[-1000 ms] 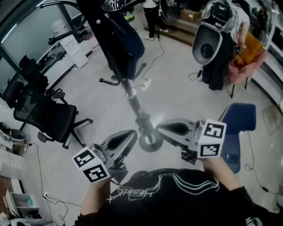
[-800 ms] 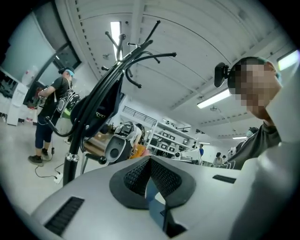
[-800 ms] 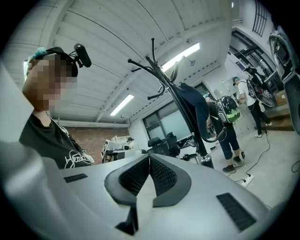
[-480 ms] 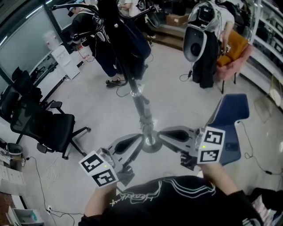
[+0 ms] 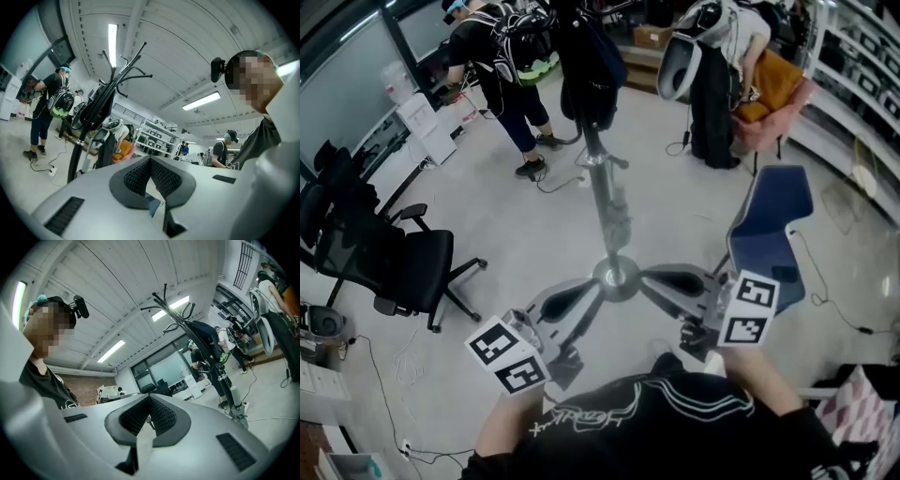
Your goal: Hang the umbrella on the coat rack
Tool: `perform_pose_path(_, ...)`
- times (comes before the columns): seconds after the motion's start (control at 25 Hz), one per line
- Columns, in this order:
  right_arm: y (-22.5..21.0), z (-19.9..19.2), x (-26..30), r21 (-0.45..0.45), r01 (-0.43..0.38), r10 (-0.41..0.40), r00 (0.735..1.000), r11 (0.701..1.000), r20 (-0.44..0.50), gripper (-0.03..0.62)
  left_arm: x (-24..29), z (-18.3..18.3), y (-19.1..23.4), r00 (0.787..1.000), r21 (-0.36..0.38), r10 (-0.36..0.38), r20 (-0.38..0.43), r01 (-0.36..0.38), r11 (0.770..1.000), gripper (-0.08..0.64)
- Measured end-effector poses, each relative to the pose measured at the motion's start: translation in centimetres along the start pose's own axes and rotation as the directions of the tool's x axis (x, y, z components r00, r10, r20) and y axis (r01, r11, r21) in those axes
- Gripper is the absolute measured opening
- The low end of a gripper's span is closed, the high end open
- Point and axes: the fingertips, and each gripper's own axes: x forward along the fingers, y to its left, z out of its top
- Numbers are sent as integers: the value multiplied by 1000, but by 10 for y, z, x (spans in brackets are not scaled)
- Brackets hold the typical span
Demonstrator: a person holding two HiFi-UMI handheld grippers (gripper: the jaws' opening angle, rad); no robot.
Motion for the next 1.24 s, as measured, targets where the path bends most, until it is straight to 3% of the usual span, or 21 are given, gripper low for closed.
perform_pose_path(0.24, 35, -8, -11, -25, 33, -33, 999, 999, 8, 12, -17, -8, -29, 999, -3, -43, -7, 43, 999, -3)
perform_pose_path(0.56, 63, -10, -20, -49, 77, -76, 997, 996, 17, 12, -30, -12, -57, 997, 56, -67, -28, 68, 996, -2)
perform_pose_path(1.24, 87, -21, -22, -56, 110, -110, 994, 992, 15, 12, -51, -17, -68, 996, 60, -76, -39, 79, 995, -2)
